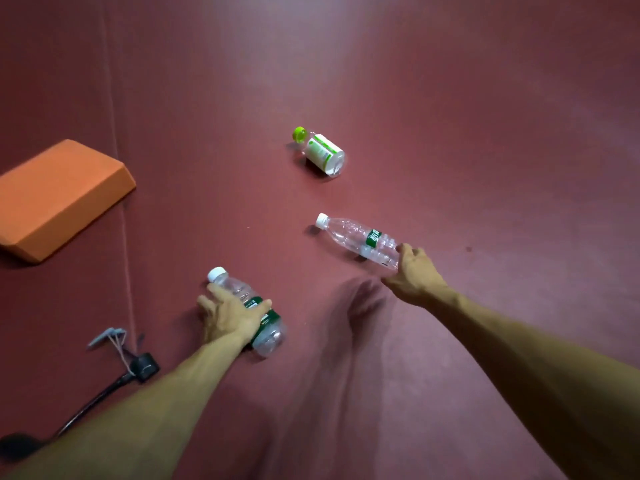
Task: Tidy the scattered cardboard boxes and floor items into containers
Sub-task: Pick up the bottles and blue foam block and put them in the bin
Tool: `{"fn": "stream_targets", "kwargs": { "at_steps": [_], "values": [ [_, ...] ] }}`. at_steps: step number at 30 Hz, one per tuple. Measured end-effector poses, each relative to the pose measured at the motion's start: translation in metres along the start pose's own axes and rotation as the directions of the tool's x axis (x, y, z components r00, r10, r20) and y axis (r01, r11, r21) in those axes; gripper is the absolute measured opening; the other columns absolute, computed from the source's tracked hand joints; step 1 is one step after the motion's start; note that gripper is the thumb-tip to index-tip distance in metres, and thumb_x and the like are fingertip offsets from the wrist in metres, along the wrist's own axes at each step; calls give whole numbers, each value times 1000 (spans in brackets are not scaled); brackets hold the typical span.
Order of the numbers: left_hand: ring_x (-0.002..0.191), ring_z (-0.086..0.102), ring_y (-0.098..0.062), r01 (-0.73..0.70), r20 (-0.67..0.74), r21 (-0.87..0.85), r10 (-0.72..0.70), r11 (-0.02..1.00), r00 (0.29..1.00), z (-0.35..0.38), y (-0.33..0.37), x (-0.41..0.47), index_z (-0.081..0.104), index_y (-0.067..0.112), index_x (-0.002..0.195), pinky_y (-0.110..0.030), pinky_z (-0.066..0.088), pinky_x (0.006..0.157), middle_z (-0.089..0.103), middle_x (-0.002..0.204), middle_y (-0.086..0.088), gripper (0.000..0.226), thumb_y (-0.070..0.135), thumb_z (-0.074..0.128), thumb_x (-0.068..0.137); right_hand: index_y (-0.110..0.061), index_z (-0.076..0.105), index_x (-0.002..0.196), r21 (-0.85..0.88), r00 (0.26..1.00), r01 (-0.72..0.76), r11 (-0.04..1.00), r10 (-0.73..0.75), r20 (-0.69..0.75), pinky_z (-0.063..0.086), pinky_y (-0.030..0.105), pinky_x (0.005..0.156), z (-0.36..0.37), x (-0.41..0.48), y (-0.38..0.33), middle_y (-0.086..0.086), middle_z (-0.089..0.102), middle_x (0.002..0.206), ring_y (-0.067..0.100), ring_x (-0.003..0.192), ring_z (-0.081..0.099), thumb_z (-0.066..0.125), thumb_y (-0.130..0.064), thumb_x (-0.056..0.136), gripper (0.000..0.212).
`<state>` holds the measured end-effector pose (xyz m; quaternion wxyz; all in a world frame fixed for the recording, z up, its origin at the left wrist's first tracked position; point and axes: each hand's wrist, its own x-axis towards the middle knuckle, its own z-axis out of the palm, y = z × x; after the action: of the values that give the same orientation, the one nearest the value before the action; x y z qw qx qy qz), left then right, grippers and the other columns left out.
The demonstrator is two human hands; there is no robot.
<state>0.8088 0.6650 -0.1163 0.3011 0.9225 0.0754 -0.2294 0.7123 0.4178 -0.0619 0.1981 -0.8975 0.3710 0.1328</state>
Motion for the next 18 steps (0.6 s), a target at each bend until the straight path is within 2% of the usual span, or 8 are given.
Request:
{"fn": "stream_targets", "kwargs": {
  "at_steps": [3, 6, 9, 12, 15, 18],
  "values": [
    [111, 51, -42, -176, -47, 120, 183, 977, 982, 13, 4, -3, 33, 11, 126, -47, 45, 85, 33, 125, -13, 76, 34, 80, 71, -6, 29, 141, 30, 999, 14, 999, -12, -45, 37, 45, 107, 3, 39, 6, 22, 37, 140, 39, 130, 38, 62, -32, 85, 70],
    [108, 52, -39, -225, -48, 159, 235, 961, 971, 20, 7, -1, 37, 18, 125, -45, 47, 83, 33, 122, -8, 72, 27, 81, 69, -12, 21, 149, 84, 1000, -21, 996, 22, -11, 30, 46, 113, 9, 72, 12, 15, 34, 150, 34, 139, 31, 57, -40, 90, 75],
    [106, 53, -36, -237, -27, 186, 246, 954, 969, 25, 9, -1, 37, 24, 129, -44, 51, 84, 31, 123, -6, 76, 19, 81, 67, -17, 43, 135, -76, 998, -41, 996, 38, -47, 41, 44, 97, 17, 74, 15, 13, 53, 130, 35, 123, 47, 62, -60, 79, 73],
    [101, 55, -37, -274, -34, 216, 288, 937, 957, 28, 10, -7, 37, 26, 131, -45, 52, 82, 31, 120, -7, 75, 14, 78, 69, -17, 51, 122, -180, 997, 21, 984, -34, -69, 44, 40, 89, 23, 63, 12, 12, 60, 119, 33, 111, 55, 70, -59, 72, 68],
    [98, 59, -39, -255, 45, 235, 252, 938, 967, 14, 13, -5, 37, 24, 129, -42, 49, 81, 32, 122, -7, 74, 20, 81, 70, -16, 53, 116, -187, 1000, 17, 982, -17, 1, 44, 36, 77, 26, 36, 5, 12, 63, 112, 33, 105, 59, 76, -54, 67, 66],
    [101, 59, -38, -225, 163, 185, 196, 957, 967, -5, 6, -14, 39, 29, 128, -39, 47, 86, 35, 121, -5, 76, 23, 83, 68, -18, 54, 107, -122, 978, -112, 986, 131, 160, 41, 30, 68, 32, -12, 8, 10, 65, 105, 30, 96, 62, 80, -53, 61, 64]
  ]
}}
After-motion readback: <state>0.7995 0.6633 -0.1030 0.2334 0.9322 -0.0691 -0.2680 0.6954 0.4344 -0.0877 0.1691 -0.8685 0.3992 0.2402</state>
